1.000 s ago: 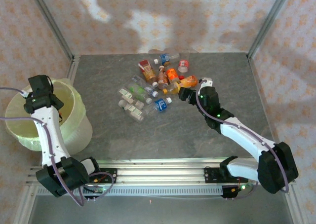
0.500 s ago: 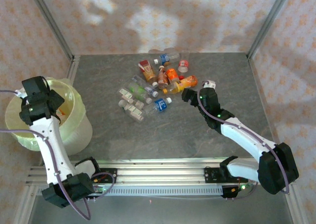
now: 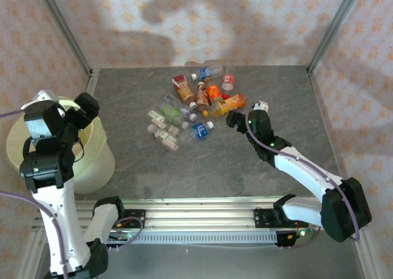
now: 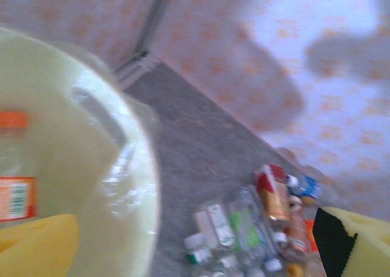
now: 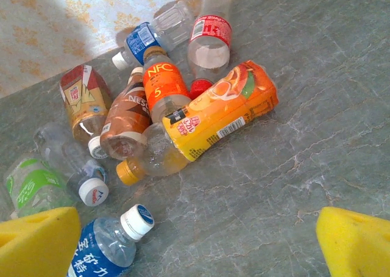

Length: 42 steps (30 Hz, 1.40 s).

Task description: Put the plastic bottles in the bin

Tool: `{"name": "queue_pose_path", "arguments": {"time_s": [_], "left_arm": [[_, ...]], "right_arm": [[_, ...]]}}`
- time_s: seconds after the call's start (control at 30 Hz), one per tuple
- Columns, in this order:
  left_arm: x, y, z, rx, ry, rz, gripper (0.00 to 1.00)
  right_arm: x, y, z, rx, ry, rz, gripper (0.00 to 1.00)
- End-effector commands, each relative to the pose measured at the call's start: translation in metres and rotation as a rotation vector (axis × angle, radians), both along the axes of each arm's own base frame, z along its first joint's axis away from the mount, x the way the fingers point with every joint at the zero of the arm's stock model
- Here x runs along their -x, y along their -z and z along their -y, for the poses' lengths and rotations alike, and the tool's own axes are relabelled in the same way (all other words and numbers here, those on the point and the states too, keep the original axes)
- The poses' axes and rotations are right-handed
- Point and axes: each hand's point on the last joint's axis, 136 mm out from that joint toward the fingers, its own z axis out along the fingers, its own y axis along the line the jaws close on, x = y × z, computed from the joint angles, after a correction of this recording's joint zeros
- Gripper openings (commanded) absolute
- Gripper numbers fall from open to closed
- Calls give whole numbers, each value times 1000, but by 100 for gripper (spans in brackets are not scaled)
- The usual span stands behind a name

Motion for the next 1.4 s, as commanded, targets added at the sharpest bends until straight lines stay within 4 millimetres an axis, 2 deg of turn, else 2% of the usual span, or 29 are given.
{"name": "queue_pose_path", "arguments": {"time_s": [0.0,0.1,0.3,0.37,0.47,0.67,0.83,0.93,1.2,1.37], "left_arm": [[-6,-19,9,13,1,82,99],[-24,-12,33,2,92,30,99],[-69,3,105,-204,240,-85,99],[-82,15,126,-235,259,-118,99],[-97,45,146,-216,226,-181,100],[-117,140,181,-65,228,-354,100],[-121,216,200,10,224,-492,100],[-118,247,200,34,194,-531,100],[-119,310,183,118,101,-517,100],[-118,325,184,110,134,-549,100]], "right_arm": [[2,4,8,5,33,-5,99],[1,5,7,-8,37,-7,99],[2,4,7,-21,45,-15,99],[3,4,9,-19,52,-16,99],[6,6,13,-7,65,-17,99],[11,8,22,26,88,-21,99],[13,9,27,38,105,-20,99],[14,8,27,34,105,-23,99],[14,9,26,15,105,-23,99],[15,9,26,19,101,-25,99]]}}
